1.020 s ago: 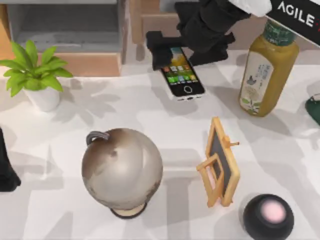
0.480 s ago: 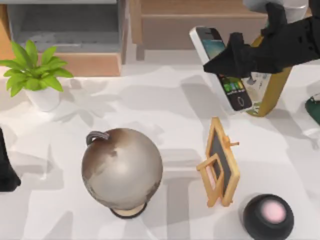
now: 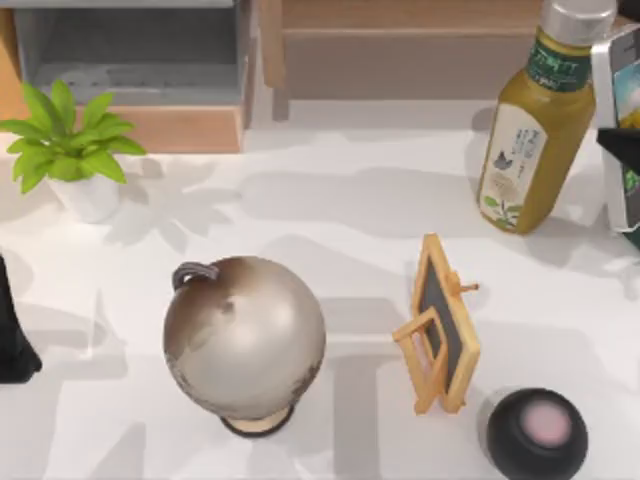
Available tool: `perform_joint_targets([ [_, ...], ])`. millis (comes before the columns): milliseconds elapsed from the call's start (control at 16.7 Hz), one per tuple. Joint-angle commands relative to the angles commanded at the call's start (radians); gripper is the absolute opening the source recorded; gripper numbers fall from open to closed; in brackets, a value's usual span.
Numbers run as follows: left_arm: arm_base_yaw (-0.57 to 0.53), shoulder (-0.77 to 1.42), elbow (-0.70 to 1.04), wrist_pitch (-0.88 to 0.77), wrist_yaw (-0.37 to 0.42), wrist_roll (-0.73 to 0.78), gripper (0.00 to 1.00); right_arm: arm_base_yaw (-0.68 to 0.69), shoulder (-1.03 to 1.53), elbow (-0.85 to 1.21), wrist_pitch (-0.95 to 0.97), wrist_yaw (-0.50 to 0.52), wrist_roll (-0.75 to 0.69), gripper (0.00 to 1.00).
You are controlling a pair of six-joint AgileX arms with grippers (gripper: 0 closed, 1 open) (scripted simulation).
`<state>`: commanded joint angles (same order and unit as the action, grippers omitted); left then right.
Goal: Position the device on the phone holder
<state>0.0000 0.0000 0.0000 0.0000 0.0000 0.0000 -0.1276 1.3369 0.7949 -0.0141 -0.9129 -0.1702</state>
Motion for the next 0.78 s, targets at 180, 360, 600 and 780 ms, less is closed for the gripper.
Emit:
perform_joint_targets([
  [180,0.000,0.000,0.000,0.000,0.000,0.000,1.00,-0.180,-0.036,-0.106,0.183,-0.020,-0.069,0.00],
  [360,0.000,0.000,0.000,0.000,0.000,0.000,1.00,-0.329,-0.026,-0.178,0.323,-0.017,-0.119,0.00],
  [600,0.000,0.000,0.000,0.000,0.000,0.000,1.00,-0.417,-0.001,-0.218,0.404,-0.009,-0.149,0.00],
  [780,0.000,0.000,0.000,0.000,0.000,0.000,1.00,-0.417,-0.001,-0.218,0.404,-0.009,-0.149,0.00],
])
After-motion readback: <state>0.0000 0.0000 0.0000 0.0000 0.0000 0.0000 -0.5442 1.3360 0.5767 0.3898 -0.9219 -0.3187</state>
